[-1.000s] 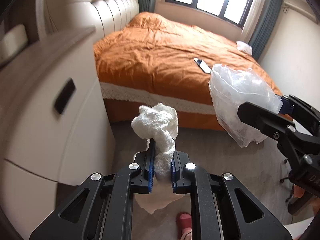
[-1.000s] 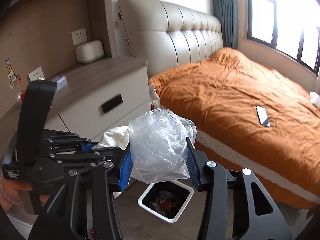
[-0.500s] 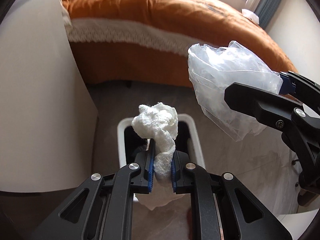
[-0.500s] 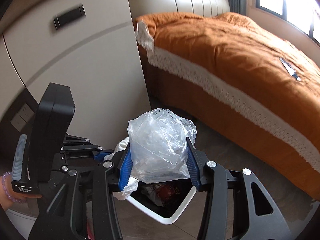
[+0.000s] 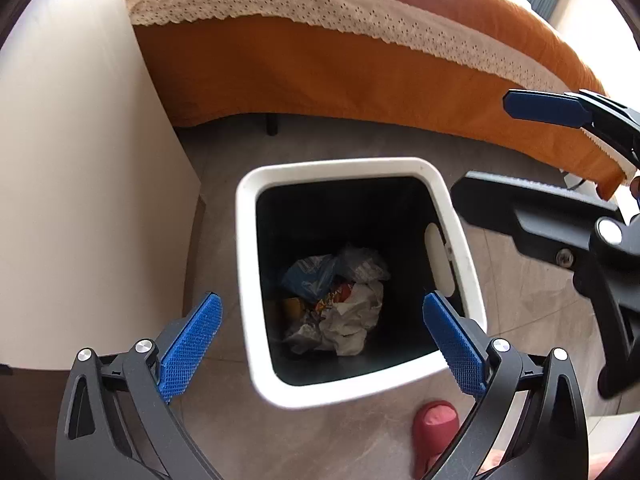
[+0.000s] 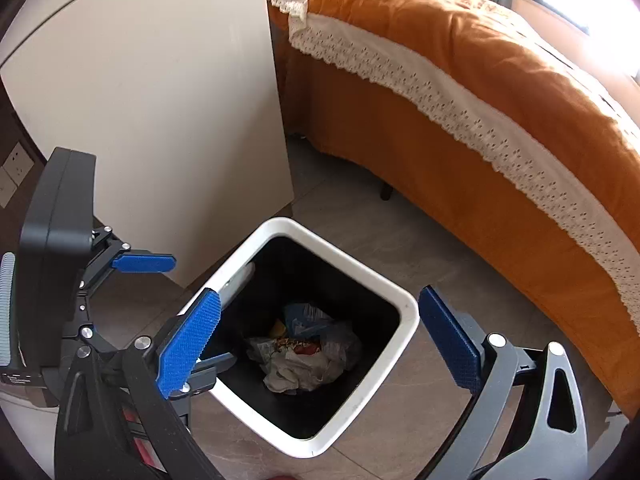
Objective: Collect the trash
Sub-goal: 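Open both grippers to drop the tissue and plastic bag into the bin, then move both grippers back to the bottle on the desk, then grasp the orange-labelled bottle with the left gripper while the right grasps the wrapper beside it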
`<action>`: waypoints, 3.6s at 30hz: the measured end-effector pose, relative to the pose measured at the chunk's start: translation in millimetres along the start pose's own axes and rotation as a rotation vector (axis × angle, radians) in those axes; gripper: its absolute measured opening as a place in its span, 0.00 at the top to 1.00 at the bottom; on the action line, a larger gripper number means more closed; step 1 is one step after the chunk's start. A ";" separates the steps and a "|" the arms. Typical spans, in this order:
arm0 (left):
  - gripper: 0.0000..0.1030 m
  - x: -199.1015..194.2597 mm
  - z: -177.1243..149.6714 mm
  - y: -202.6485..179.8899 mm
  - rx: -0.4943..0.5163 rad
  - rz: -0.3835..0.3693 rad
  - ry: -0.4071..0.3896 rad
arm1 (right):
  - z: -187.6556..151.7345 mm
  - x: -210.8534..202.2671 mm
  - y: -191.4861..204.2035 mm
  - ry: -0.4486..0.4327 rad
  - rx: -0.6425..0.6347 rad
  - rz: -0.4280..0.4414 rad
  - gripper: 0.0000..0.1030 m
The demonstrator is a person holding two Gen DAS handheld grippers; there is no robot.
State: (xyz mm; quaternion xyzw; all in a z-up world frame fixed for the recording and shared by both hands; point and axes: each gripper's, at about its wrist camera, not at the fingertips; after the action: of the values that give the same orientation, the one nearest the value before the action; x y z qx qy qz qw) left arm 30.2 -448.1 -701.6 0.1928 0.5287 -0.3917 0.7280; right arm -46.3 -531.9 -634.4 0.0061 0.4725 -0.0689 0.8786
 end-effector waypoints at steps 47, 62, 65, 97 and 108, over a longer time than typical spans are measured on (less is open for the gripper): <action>0.04 -601.2 37.8 103.2 -0.444 0.407 -0.543 | 311.4 -422.3 161.8 -0.611 -0.303 0.240 0.04; 0.04 -640.2 -12.6 287.1 -0.523 0.456 -0.523 | 393.9 -348.3 317.4 -0.505 -0.404 0.296 0.04; 0.04 -638.3 -19.1 306.7 -0.470 0.414 -0.528 | 404.2 -320.8 342.2 -0.454 -0.496 0.362 0.04; 0.13 -542.3 18.1 381.7 0.106 0.124 -0.192 | 425.0 -206.0 421.6 -0.174 -0.942 0.492 0.12; 0.23 -548.8 5.0 387.4 0.052 0.114 -0.232 | 422.4 -209.9 423.5 -0.173 -0.931 0.507 0.49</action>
State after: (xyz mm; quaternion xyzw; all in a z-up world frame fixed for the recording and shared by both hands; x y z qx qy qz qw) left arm 259.6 -10.8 -246.2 0.1947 0.4189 -0.3830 0.7999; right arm 243.6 -120.3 -249.2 -0.2759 0.3629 0.3618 0.8132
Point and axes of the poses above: each gripper's, at about its wrist camera, not at the fingertips, and x roughly the way its jaws point, y to its left, z to its top, and after that the axes turned 8 degrees about -x, right-handed
